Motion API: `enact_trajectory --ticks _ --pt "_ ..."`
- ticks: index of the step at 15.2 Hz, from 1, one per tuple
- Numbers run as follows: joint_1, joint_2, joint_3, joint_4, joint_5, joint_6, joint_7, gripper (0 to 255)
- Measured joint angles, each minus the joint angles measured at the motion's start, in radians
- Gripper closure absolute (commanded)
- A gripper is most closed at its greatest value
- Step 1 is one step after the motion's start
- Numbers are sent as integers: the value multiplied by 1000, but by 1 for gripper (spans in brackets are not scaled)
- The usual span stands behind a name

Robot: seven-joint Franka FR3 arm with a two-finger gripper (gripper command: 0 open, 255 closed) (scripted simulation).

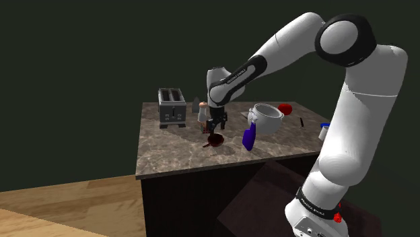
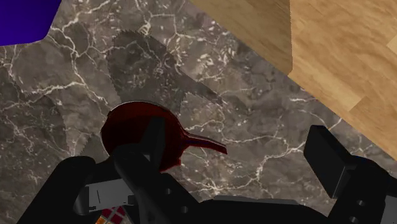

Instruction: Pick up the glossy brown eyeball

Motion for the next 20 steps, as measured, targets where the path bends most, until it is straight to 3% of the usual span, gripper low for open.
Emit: enact_trajectory --ticks 10,18,19,20 --pt "-2 380 -30 295 -40 74 51 0" --pt "-2 471 -36 325 -46 135 63 0" --pt "-2 474 -36 322 -47 140 64 255" --pt "-2 475 -36 321 -47 142 65 255"
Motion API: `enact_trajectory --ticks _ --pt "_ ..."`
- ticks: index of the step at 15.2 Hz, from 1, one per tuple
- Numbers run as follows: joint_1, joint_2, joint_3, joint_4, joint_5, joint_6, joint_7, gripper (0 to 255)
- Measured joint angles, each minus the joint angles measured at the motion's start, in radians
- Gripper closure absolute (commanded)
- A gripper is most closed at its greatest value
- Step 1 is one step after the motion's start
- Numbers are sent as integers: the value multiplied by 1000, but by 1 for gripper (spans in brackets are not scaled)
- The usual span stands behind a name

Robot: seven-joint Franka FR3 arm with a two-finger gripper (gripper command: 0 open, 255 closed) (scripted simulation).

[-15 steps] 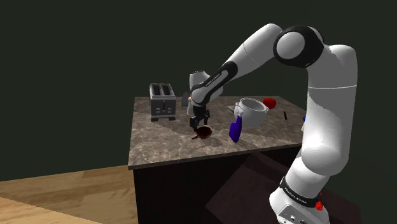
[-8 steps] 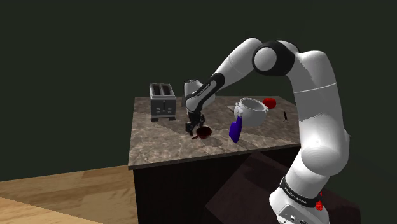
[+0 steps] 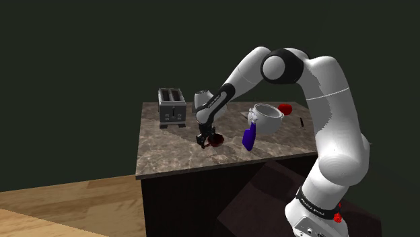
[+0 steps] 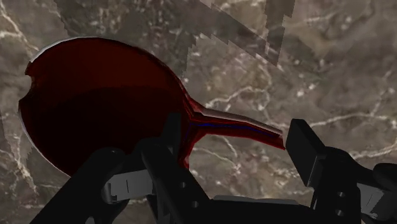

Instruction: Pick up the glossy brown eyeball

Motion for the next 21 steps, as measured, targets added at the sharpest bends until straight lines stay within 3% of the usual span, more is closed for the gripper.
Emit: enact_trajectory --ticks 10,21 --pt "0 -2 0 1 0 -3 0 255" --pt "-1 -113 5 -15 9 -97 -17 255"
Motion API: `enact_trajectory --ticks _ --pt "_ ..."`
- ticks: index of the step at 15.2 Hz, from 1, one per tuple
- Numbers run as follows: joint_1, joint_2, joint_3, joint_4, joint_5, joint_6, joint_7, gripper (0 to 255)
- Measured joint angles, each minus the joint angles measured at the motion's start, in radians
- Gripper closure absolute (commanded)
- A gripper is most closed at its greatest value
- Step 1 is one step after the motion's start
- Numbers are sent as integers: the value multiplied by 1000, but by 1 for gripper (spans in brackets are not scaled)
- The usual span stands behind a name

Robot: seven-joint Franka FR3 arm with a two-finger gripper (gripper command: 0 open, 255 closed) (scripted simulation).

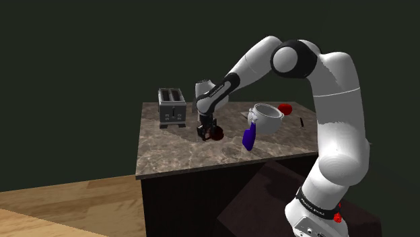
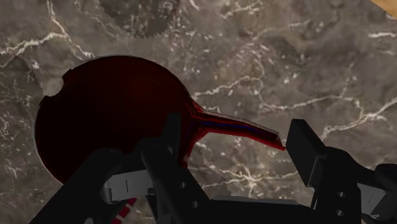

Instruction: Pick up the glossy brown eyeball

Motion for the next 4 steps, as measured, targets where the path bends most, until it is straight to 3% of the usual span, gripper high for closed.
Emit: enact_trajectory --ticks 4 --pt "-1 -34 1 5 4 -38 -7 255"
